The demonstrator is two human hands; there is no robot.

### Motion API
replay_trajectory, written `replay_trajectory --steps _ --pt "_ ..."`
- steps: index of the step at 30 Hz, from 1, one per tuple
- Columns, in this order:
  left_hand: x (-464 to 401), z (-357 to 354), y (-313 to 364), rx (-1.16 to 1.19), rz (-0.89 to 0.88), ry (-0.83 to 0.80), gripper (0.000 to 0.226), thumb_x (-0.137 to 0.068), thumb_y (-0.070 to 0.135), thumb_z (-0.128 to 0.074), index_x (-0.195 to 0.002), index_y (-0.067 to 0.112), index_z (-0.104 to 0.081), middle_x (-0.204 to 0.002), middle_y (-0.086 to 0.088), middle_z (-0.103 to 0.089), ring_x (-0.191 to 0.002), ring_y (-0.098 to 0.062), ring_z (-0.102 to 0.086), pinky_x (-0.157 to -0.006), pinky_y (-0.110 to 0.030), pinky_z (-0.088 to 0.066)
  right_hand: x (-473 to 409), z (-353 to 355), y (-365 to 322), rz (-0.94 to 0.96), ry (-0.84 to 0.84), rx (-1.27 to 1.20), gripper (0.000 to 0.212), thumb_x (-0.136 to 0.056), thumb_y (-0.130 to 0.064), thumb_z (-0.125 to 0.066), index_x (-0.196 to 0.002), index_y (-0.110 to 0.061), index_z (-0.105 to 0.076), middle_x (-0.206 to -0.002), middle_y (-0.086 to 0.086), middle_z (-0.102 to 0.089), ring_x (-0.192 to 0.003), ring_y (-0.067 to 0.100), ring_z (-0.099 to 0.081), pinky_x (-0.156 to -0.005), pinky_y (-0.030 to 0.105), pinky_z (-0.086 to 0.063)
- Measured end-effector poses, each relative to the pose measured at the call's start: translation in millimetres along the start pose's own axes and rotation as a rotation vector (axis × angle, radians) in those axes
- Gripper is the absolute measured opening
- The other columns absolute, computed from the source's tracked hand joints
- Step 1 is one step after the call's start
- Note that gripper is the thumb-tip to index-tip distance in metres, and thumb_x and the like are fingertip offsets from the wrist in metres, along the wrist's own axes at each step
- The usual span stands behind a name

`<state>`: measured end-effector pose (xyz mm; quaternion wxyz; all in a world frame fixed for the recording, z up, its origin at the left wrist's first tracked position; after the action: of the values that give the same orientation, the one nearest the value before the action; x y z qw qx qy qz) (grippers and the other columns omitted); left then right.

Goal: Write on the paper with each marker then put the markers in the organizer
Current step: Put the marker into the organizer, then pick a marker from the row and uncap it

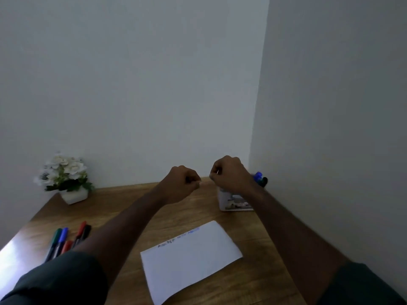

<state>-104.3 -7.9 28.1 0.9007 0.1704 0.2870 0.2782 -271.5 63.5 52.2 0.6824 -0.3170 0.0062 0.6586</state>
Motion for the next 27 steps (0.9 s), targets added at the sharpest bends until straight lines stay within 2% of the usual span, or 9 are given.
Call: replay_trajectory --steps 2,7,11,14,16,19,21,23,27 --pt "21.0 14.8 -7.8 -0.002 0.035 0.020 0.013 -0.090 0.022 -0.065 -0.095 0.015 -0.075 -0.086 0.006 -0.073 -0.075 -0.002 -0.065 -0.068 -0.012 -0.047 4.3 -21.5 -19.5 0.051 -0.029 -0.017 0.012 -0.084 -0.019 -0.066 -0.083 -0.014 -0.077 -0.085 -0.002 -0.074 -0.079 0.013 -0.065 -0.076 0.034 -0.058" --pt "92.0 47.3 -43.0 -0.043 0.153 0.041 0.013 -0.089 0.026 -0.067 -0.081 0.019 -0.073 -0.072 0.006 -0.069 -0.064 -0.006 -0.062 -0.061 -0.021 -0.048 23.7 -75.0 -74.3 0.150 -0.158 -0.046 0.012 -0.085 -0.023 -0.066 -0.087 -0.016 -0.075 -0.089 -0.003 -0.070 -0.075 0.007 -0.059 -0.064 0.021 -0.045" --pt "145.5 77.7 -74.8 -0.114 0.244 0.141 0.040 -0.085 0.018 -0.070 -0.053 0.031 -0.052 -0.053 0.018 -0.055 -0.050 0.001 -0.047 -0.052 -0.013 -0.033 37.2 -122.5 -118.6 0.205 -0.287 -0.107 0.011 -0.087 -0.023 -0.063 -0.088 -0.018 -0.072 -0.086 -0.005 -0.068 -0.074 0.007 -0.058 -0.064 0.024 -0.045" --pt "185.4 100.3 -95.2 -0.146 0.343 0.210 0.033 -0.084 0.016 -0.071 -0.056 0.027 -0.058 -0.055 0.017 -0.059 -0.054 0.002 -0.053 -0.054 -0.011 -0.036 46.2 -153.4 -155.4 0.277 -0.363 -0.129 0.013 -0.088 -0.023 -0.063 -0.089 -0.015 -0.074 -0.089 -0.002 -0.071 -0.077 0.010 -0.062 -0.066 0.028 -0.050" --pt "209.1 113.1 -110.4 -0.165 0.408 0.240 0.028 -0.085 0.016 -0.069 -0.058 0.019 -0.062 -0.056 0.008 -0.061 -0.054 -0.003 -0.053 -0.054 -0.019 -0.040 51.6 -171.3 -178.6 0.296 -0.393 -0.128 0.013 -0.086 -0.024 -0.065 -0.087 -0.016 -0.074 -0.089 -0.001 -0.072 -0.081 0.012 -0.064 -0.069 0.029 -0.053" --pt "235.8 125.5 -130.2 -0.139 0.483 0.279 0.032 -0.086 0.013 -0.067 -0.057 0.025 -0.062 -0.057 0.006 -0.060 -0.053 -0.004 -0.052 -0.056 -0.026 -0.044 56.6 -196.0 -204.0 0.212 -0.402 -0.145 0.011 -0.083 -0.030 -0.067 -0.077 -0.021 -0.069 -0.082 -0.003 -0.069 -0.077 0.012 -0.064 -0.068 0.034 -0.058" --pt "245.5 128.4 -136.1 -0.130 0.506 0.287 0.031 -0.087 0.010 -0.066 -0.062 0.028 -0.064 -0.061 0.006 -0.063 -0.057 -0.002 -0.056 -0.057 -0.020 -0.046 57.8 -208.0 -216.0 0.141 -0.397 -0.154 0.014 -0.083 -0.031 -0.065 -0.074 -0.021 -0.065 -0.079 -0.002 -0.065 -0.072 0.014 -0.063 -0.065 0.038 -0.059" --pt "250.2 128.8 -137.3 -0.138 0.513 0.295 0.035 -0.088 0.009 -0.065 -0.062 0.033 -0.062 -0.062 0.012 -0.062 -0.060 0.004 -0.057 -0.056 -0.009 -0.040 57.9 -214.7 -224.8 0.090 -0.398 -0.146 0.014 -0.082 -0.035 -0.064 -0.077 -0.022 -0.063 -0.085 0.000 -0.064 -0.074 0.017 -0.063 -0.061 0.038 -0.057" --pt "254.9 127.6 -143.5 -0.118 0.532 0.303 0.036 -0.089 0.010 -0.065 -0.063 0.035 -0.060 -0.065 0.011 -0.061 -0.060 0.000 -0.055 -0.056 -0.010 -0.036 55.8 -224.2 -235.3 0.012 -0.425 -0.118 0.021 -0.080 -0.043 -0.064 -0.083 -0.022 -0.063 -0.092 0.003 -0.063 -0.079 0.019 -0.061 -0.059 0.031 -0.050"
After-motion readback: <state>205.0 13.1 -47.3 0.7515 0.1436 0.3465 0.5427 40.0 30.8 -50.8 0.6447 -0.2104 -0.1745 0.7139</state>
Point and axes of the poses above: each hand's wrist, its own x-axis away from the middle knuckle, its own z-axis out of the back of the hand, y = z × x, the point moved 2 cm from there along -x, towards the middle knuckle
